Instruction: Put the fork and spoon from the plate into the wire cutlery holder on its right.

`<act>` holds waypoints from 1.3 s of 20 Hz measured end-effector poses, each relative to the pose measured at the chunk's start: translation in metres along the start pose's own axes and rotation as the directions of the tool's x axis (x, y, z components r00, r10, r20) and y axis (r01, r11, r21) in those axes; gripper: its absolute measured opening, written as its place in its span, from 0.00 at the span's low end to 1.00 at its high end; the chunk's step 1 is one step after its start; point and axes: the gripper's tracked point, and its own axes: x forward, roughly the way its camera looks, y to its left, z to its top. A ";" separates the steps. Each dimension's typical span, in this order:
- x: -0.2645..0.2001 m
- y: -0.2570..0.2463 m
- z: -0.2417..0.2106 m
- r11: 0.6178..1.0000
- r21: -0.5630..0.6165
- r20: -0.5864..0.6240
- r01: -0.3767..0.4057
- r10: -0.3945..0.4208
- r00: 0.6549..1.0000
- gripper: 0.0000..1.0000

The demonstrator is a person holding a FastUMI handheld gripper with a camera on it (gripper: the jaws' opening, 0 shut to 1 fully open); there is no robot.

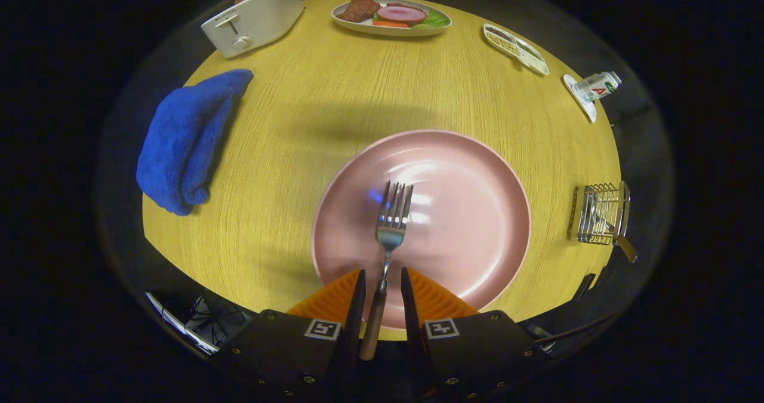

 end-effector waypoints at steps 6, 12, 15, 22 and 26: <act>0.009 0.002 -0.009 1.000 -0.009 -0.027 -0.004 0.004 1.000 0.30; 0.013 0.002 -0.012 1.000 -0.005 -0.039 -0.023 0.023 0.999 0.03; 0.010 0.001 -0.010 1.000 -0.003 -0.037 -0.018 0.018 0.999 0.04; -0.008 -0.010 0.005 1.000 0.006 -0.004 0.011 -0.010 1.000 0.03; -0.025 -0.024 0.015 0.999 0.032 0.021 0.037 -0.038 0.999 0.03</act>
